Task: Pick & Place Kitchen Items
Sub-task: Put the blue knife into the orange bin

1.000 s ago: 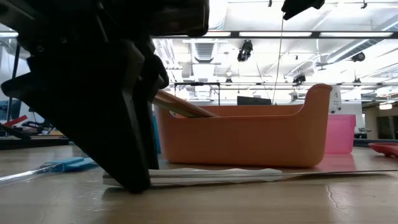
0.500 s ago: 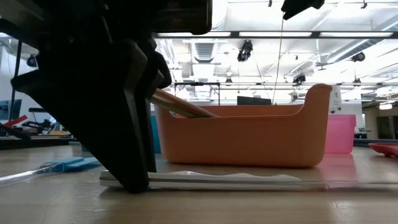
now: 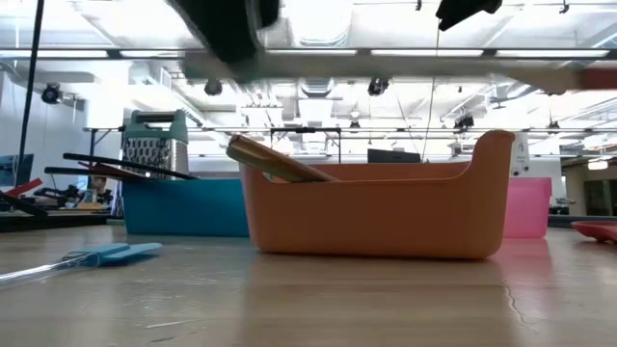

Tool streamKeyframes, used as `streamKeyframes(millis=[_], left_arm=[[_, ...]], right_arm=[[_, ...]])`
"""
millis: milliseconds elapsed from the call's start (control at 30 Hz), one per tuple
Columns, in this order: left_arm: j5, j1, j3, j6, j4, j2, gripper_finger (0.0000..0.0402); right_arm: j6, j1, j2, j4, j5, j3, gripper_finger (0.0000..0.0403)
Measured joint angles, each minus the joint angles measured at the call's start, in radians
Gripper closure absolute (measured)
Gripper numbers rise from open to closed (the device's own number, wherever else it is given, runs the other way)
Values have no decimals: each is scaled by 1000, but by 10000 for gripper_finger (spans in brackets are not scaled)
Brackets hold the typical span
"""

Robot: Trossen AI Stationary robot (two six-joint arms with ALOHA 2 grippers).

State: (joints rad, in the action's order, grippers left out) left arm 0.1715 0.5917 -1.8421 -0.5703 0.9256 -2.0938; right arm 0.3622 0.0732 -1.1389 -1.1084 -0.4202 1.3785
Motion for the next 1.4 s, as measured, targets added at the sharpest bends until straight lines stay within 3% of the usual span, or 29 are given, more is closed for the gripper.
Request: streamKeyframes(millis=[333,600,1000,1200,1400], left_arm=[[-25,-105,-52,-126,308,152,357],[-127,-251,-52,-114,423,168,357],[-166,-352,-46,50,413,164,357],[-290,-364,23,109,368,163,357],[-288,-366,89,134,346,164,357]], right_arm=[[-4,0,0,29,0,0,216],[-8,0,0,35,0,0,216],[-19,0,0,36,0,0,216],[-23,0,0,35,0,0,216],[-22,0,-1,35,0,0,216]])
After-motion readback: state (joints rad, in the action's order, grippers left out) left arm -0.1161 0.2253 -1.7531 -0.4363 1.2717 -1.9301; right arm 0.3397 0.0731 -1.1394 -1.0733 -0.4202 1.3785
